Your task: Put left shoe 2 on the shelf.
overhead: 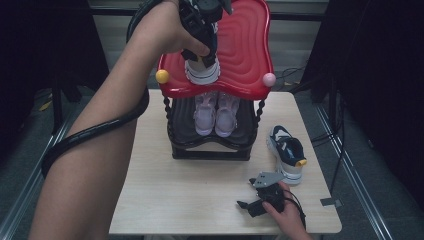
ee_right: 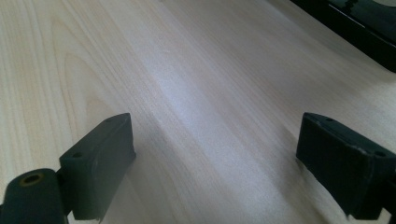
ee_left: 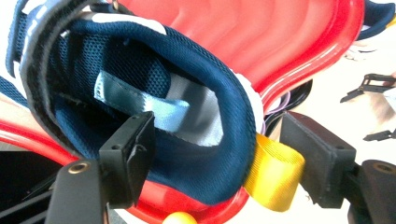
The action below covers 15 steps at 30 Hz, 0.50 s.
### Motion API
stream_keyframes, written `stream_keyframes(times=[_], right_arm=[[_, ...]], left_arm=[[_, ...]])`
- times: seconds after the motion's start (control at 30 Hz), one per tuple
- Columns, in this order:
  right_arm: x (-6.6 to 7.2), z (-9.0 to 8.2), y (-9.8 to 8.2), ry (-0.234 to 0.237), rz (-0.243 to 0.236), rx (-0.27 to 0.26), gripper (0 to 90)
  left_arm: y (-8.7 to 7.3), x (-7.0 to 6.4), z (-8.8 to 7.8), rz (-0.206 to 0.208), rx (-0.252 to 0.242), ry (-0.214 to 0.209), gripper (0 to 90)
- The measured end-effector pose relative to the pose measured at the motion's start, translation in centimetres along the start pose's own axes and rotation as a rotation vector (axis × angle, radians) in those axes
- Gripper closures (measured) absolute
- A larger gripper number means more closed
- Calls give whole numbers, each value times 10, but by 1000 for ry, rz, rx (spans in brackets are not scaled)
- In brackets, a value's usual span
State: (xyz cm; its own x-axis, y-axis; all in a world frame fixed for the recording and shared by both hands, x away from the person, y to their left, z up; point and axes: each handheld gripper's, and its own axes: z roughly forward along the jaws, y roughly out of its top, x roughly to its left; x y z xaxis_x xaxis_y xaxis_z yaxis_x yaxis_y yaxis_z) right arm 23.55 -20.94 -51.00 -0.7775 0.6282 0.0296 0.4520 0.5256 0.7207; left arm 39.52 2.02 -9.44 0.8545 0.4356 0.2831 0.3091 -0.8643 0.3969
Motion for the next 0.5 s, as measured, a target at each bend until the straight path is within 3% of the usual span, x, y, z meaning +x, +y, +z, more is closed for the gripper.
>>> stream_keyframes(times=[0.27,0.4,0.5], right_arm=[[0,0,0,0,0,0,107],[0,0,0,0,0,0,107],[0,0,0,0,0,0,107]], left_arm=[[-10,1,-8,-48,-21,-28,268],[-17,3,-11,-73,26,-20,259],[-25,6,-12,-98,29,-27,260]])
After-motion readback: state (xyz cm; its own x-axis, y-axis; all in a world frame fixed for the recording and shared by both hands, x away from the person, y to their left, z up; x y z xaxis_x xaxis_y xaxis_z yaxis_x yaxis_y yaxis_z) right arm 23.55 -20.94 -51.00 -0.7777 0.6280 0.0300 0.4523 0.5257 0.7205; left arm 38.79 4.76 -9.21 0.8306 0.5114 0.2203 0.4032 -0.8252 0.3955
